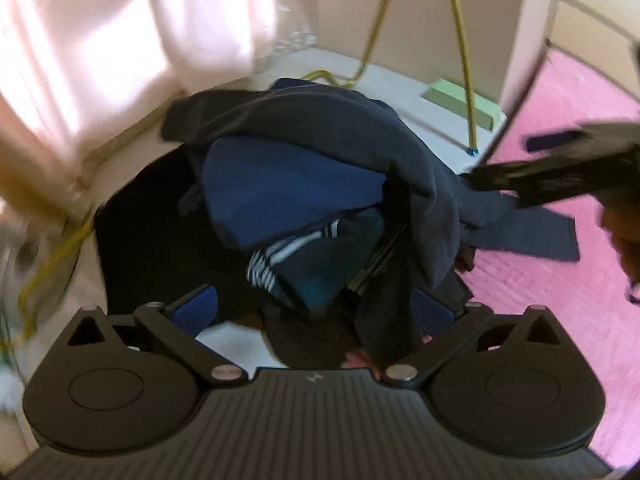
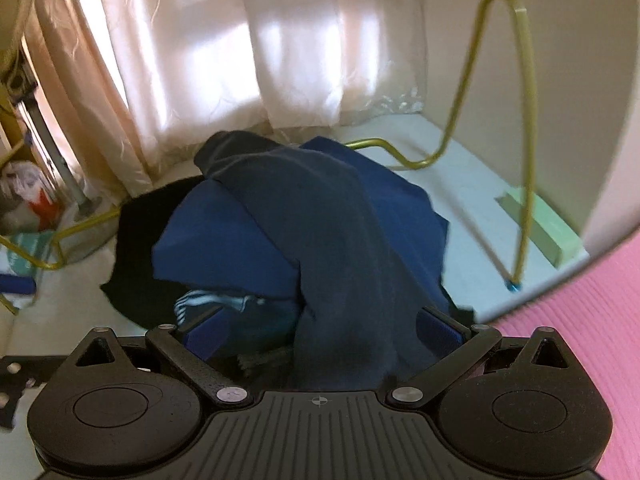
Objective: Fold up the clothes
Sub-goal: 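Grasp the dark navy trousers from the pile with the right gripper while the left gripper also grasps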
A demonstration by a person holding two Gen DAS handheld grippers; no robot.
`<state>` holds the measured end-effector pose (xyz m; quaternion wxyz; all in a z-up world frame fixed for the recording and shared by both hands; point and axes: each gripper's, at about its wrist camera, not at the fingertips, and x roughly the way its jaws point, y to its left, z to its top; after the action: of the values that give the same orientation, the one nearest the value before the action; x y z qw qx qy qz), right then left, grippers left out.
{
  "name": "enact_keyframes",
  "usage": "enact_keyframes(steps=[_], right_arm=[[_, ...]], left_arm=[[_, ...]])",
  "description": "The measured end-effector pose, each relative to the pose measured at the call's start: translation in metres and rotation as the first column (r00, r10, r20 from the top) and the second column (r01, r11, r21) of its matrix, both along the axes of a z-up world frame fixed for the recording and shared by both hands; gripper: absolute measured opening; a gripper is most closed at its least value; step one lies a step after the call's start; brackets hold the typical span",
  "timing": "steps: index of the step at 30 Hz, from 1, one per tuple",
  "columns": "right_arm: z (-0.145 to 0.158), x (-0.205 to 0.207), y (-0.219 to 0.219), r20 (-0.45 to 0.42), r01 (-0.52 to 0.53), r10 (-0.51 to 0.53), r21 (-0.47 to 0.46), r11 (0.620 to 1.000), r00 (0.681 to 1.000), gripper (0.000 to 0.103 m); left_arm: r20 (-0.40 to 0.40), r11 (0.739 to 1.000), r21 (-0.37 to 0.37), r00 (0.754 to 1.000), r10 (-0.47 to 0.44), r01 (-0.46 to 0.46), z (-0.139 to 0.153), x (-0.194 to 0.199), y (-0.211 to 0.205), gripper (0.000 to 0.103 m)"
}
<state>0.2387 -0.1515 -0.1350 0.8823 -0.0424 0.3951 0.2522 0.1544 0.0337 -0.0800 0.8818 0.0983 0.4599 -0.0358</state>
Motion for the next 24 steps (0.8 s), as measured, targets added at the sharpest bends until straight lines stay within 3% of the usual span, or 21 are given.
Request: enact_keyframes(steps=[4,5,6,9,11,12,15,18,24], right_arm=[[-0.039,0.043,0.023,-0.013,-0.016,0.015,-0.077,0.997,1.0,0.102],[-0.049,0.051,0.027,-0.02,-0.02,0.018,-0.103,0.994,1.0,0.092],[-0.058,0.06,0.031,-0.029,-0.023,0.019,-0.127,0.992,0.999,0.069],[-0.074,0.069,0.031,-0.052,-0.008,0.0,-0.155,0.988,0.999,0.041],[-0.066,0.066,0.024,-0.043,0.022,-0.028,-0.127,0.992,0.999,0.021],[-0.059,0.062,0.018,-0.037,0.042,-0.045,-0.097,0.994,0.998,0.017],[-0.02,0.04,-0.012,0.004,0.113,-0.113,0.032,0.993,0.994,0.014],[0.028,-0.01,-0.05,0.085,0.173,-0.182,0.103,0.979,0.98,0.013],[0.07,-0.143,-0.135,0.126,0.312,-0.323,0.101,0.945,0.938,0.013]], left_arm=[[-0.009,0.995,0.051,0.997,-0.083,0.083,-0.012,0.035,0.001,0.101],[-0.008,0.994,0.056,0.995,-0.095,0.095,-0.014,0.042,0.001,0.101],[-0.007,0.992,0.062,0.994,-0.107,0.107,-0.016,0.048,0.002,0.101],[-0.011,0.989,0.067,0.992,-0.129,0.13,-0.018,0.053,0.003,0.101],[-0.014,0.987,0.069,0.99,-0.143,0.143,-0.02,0.054,0.003,0.101],[-0.015,0.986,0.071,0.989,-0.149,0.15,-0.02,0.055,0.003,0.101],[-0.007,0.982,0.073,0.985,-0.173,0.173,-0.02,0.054,0.001,0.101],[0.048,0.975,0.055,0.975,-0.217,0.215,-0.008,0.031,-0.016,0.101],[0.149,0.951,0.002,0.94,-0.307,0.31,0.014,-0.037,-0.064,0.101]])
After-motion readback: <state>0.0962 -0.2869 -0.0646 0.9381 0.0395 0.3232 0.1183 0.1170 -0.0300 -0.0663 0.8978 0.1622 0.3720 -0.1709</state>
